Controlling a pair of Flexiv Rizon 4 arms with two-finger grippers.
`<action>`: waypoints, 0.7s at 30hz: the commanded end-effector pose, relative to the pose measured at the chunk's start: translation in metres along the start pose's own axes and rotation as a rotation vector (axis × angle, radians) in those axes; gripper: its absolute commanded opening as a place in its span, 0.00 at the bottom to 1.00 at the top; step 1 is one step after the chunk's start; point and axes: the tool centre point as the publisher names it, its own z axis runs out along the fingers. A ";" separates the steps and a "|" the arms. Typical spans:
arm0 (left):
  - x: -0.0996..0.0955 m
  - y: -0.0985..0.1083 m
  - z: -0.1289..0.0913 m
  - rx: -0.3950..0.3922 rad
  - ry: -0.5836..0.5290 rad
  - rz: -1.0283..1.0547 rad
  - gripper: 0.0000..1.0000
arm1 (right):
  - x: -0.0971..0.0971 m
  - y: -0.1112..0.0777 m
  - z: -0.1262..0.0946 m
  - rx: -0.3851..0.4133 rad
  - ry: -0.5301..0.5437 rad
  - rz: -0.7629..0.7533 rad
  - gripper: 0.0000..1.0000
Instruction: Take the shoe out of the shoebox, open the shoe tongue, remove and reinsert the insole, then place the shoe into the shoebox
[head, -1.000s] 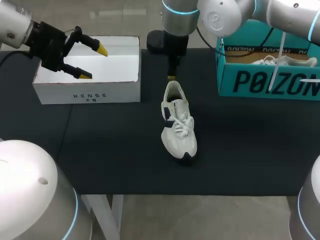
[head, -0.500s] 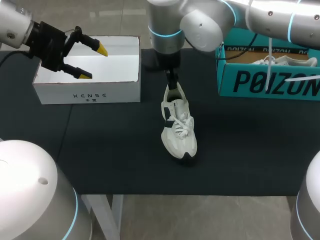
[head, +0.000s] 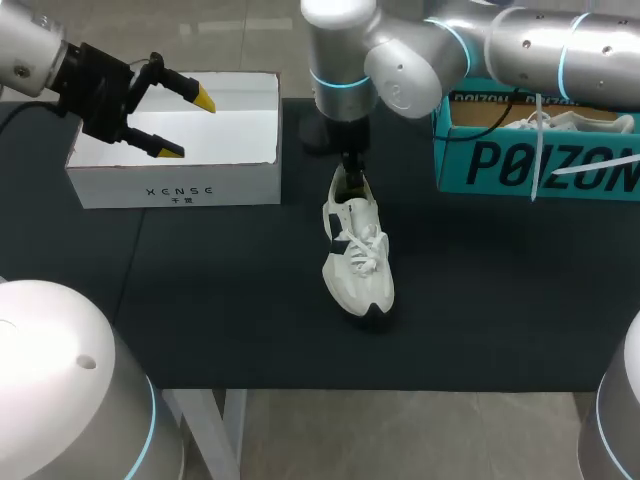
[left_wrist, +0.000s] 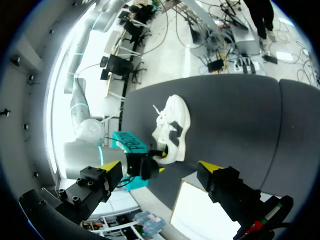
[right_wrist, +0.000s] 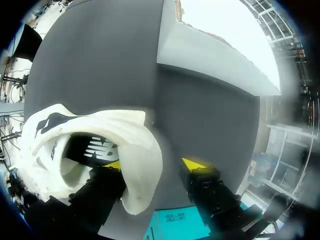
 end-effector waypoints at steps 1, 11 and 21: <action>0.000 0.000 0.000 0.000 0.004 0.000 1.00 | -0.008 0.004 0.010 0.009 0.022 0.003 0.14; 0.000 0.000 0.000 0.000 0.004 0.000 1.00 | -0.003 -0.004 -0.072 0.010 -0.004 0.063 0.00; 0.000 0.000 0.000 0.000 0.004 0.000 1.00 | -0.028 -0.014 -0.133 -0.058 -0.025 0.286 0.00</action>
